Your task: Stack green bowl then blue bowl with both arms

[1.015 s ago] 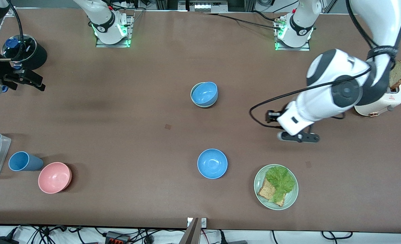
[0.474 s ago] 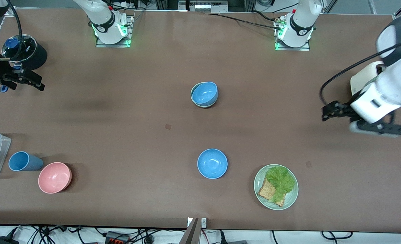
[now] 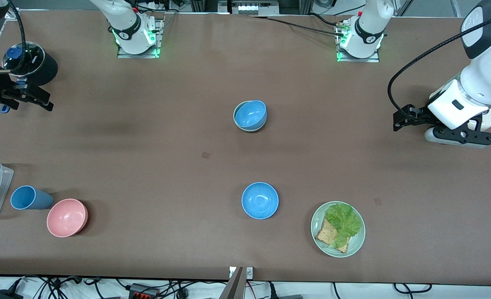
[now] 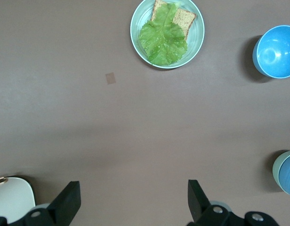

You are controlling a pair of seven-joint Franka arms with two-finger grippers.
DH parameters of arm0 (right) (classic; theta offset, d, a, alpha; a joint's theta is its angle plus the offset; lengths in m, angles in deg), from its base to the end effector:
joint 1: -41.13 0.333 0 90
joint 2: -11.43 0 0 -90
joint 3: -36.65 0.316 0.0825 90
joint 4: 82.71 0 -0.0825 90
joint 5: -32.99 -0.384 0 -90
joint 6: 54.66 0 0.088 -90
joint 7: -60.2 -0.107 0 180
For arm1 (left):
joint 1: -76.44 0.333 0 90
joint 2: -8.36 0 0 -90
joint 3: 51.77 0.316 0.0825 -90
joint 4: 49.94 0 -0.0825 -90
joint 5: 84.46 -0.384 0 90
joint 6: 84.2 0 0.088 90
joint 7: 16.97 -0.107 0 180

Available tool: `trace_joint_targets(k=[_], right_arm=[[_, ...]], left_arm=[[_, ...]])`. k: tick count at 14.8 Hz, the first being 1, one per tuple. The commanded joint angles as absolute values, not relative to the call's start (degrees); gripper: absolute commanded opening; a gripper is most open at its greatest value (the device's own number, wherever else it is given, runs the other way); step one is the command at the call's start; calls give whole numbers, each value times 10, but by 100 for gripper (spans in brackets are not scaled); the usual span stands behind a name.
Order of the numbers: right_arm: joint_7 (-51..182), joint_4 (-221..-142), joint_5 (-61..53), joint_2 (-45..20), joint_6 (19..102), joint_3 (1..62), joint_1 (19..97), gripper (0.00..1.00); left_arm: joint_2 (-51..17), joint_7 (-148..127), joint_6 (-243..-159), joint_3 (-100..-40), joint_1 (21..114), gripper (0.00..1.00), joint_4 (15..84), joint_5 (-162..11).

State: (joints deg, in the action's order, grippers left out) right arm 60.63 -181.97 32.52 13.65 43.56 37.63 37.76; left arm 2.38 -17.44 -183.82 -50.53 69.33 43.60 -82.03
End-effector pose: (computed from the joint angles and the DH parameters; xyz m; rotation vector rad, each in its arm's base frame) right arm 0.5512 -0.0221 0.5816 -3.1340 0.0553 -0.0325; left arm 0.5919 -0.0653 0.5498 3.0978 -0.1608 -0.0001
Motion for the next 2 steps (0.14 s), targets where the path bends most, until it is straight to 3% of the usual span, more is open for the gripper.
trace_joint_targets(k=[1,2], right_arm=[[614,-1820,331,146,427,384,367,100],[613,-1819,330,146,428,383,366,100]], left_arm=[[29,-179,-1819,-495,683,100,438,-814],[26,-180,-1817,-497,683,100,432,-814]])
